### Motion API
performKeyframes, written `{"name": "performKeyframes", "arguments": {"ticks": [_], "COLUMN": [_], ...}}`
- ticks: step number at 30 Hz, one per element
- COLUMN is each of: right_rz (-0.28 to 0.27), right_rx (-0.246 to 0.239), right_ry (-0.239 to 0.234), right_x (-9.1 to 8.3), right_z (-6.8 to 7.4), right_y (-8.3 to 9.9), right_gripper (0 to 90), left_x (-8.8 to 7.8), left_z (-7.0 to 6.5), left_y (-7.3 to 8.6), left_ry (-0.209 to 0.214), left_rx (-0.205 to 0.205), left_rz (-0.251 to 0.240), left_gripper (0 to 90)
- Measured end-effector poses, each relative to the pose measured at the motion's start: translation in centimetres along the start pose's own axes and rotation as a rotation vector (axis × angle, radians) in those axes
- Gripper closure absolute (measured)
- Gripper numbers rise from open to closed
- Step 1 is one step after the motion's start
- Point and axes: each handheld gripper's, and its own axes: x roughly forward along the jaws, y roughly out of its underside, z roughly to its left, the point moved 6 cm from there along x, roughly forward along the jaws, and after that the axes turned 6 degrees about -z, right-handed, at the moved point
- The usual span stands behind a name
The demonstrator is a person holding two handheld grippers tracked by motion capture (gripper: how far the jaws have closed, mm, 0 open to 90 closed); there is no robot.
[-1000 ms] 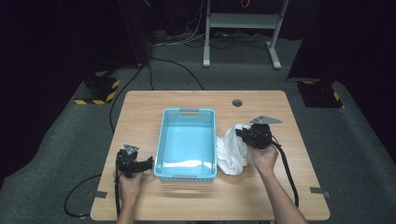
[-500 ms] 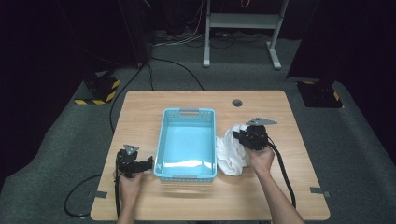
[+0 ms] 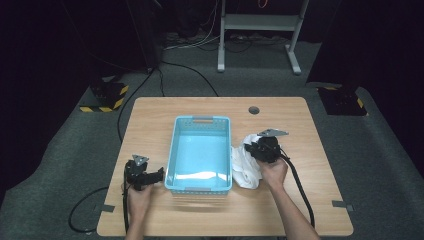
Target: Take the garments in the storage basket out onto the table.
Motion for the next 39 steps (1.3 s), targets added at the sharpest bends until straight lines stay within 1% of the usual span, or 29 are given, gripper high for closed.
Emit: {"name": "performKeyframes", "arguments": {"ticks": [3, 7, 8, 11, 16, 19, 22, 23, 24, 27, 33, 36, 39], "right_rz": [-0.002, -0.005, -0.004, 0.003, 0.004, 0.008, 0.005, 0.005, 0.004, 0.0, -0.006, -0.012, -0.02], "right_rx": [-0.003, -0.021, -0.028, -0.041, -0.054, -0.052, -0.059, -0.059, -0.067, -0.072, -0.072, -0.06, -0.059], "right_ry": [0.005, 0.023, 0.042, 0.06, 0.074, 0.075, 0.095, 0.095, 0.11, 0.12, 0.122, 0.117, 0.119], "right_x": [0.0, -0.1, -0.2, -0.2, -0.3, -0.5, -0.6, -0.6, -0.6, -0.8, -1.1, -1.4, -1.6], "right_z": [0.0, 0.0, -0.1, -0.2, -0.2, -0.1, -0.2, -0.2, -0.1, -0.1, -0.3, -0.4, -0.6], "right_y": [0.0, -0.1, -0.1, -0.1, -0.1, -0.3, -0.4, -0.4, -0.5, -0.6, -0.8, -0.9, -1.0], "right_gripper": [70.6, 67.2, 62.7, 55.9, 43.9, 36.2, 31.0, 31.0, 28.6, 26.8, 25.4, 25.0, 24.8], "left_x": [0.0, 0.0, 0.0, 0.0, 0.0, 0.0, 0.0, 0.0, 0.0, 0.0, 0.0, 0.0, 0.0], "left_z": [0.0, 0.0, 0.0, 0.0, 0.0, 0.0, 0.0, 0.0, 0.0, 0.0, 0.0, 0.0, 0.0], "left_y": [0.0, 0.0, 0.0, 0.0, 0.0, 0.0, 0.0, 0.0, 0.0, 0.0, 0.0, 0.0, 0.0], "left_ry": [0.0, 0.0, 0.0, 0.0, 0.0, 0.0, 0.0, 0.0, 0.0, 0.0, 0.0, 0.0, 0.0], "left_rx": [0.0, 0.0, 0.0, 0.0, 0.0, 0.0, -0.001, -0.001, 0.0, 0.0, 0.0, -0.001, -0.001], "left_rz": [0.0, 0.0, 0.0, 0.0, 0.0, 0.0, 0.0, 0.0, 0.0, 0.0, 0.0, -0.001, 0.0], "left_gripper": [9.7, 9.7, 9.7, 9.7, 9.7, 9.7, 9.7, 9.7, 9.7, 9.7, 9.7, 9.7, 9.7]}}
